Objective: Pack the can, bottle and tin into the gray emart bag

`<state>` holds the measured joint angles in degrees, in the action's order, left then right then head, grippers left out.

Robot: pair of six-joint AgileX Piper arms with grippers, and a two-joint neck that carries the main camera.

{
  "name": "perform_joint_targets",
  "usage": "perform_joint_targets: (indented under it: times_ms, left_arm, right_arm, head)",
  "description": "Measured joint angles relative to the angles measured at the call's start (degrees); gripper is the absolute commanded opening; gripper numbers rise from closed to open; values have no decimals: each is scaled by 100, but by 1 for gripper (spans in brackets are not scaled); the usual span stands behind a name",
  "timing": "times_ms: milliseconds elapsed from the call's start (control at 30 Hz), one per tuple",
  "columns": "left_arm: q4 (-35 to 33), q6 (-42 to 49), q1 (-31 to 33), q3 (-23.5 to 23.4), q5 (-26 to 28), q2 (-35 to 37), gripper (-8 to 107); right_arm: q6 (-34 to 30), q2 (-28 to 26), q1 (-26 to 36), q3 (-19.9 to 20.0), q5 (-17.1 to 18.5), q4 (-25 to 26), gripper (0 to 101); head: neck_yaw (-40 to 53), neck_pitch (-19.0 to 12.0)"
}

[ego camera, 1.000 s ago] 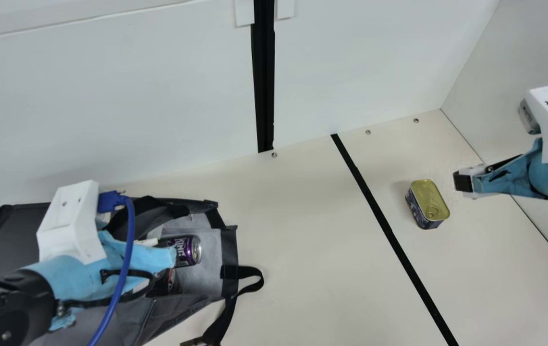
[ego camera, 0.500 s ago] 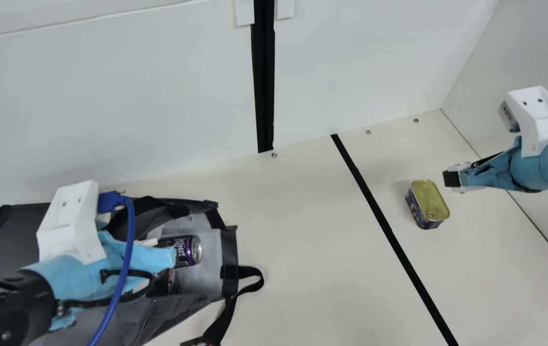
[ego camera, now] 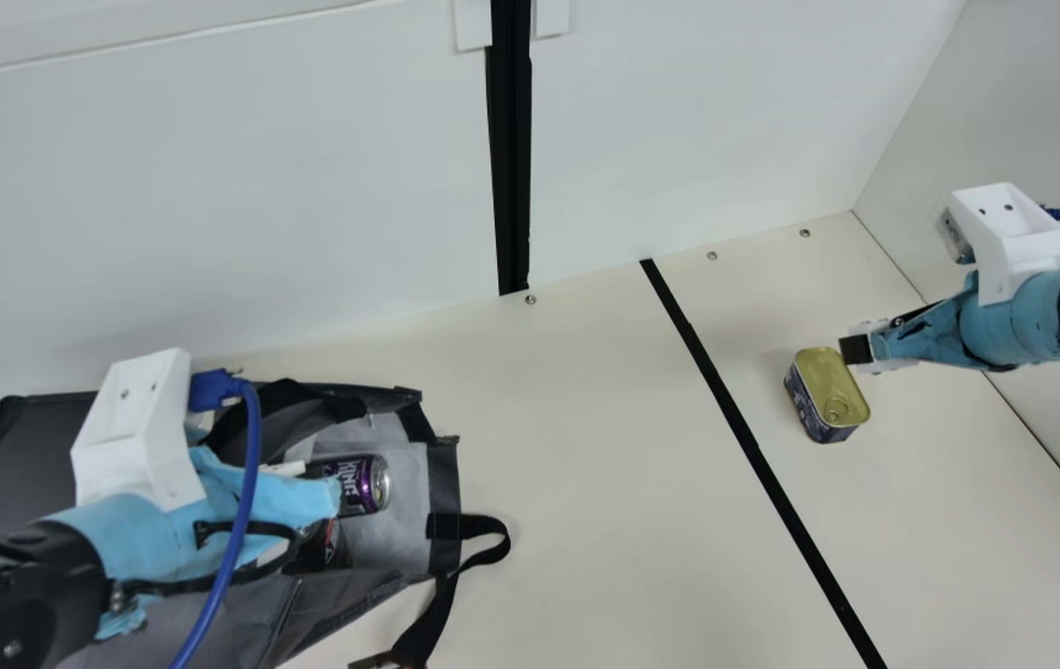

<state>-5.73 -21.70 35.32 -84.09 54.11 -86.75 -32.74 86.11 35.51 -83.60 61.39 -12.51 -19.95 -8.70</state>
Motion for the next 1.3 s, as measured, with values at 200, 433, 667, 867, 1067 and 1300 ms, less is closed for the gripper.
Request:
perform_joint_targets:
  times_ms: [200, 433, 667, 867, 1067, 1300]
  left_arm:
    - [0, 0, 0, 0, 0, 0, 10]
    - [0, 0, 0, 0, 0, 0, 10]
    - [0, 0, 0, 0, 0, 0, 10]
    - [0, 0, 0, 0, 0, 0, 10]
    - [0, 0, 0, 0, 0, 0, 10]
    - [0, 0, 0, 0, 0, 0, 10]
  right_arm:
    - [-72, 200, -12, -23, -56, -47, 91]
    - [-133, 417, -48, -23, -106, -42, 91]
    - [-176, 646, -93, 13, -214, 18, 91]
    - [-200, 843, -163, 13, -291, 58, 91]
    - [-217, 1044, -215, -24, -329, 72, 91]
    - [-286, 1271, -240, -97, -370, 77, 91]
  head:
    - [9, 0]
    - [0, 0]
    - [9, 0]
    - [9, 0]
    - [0, 0]
    - [9, 0]
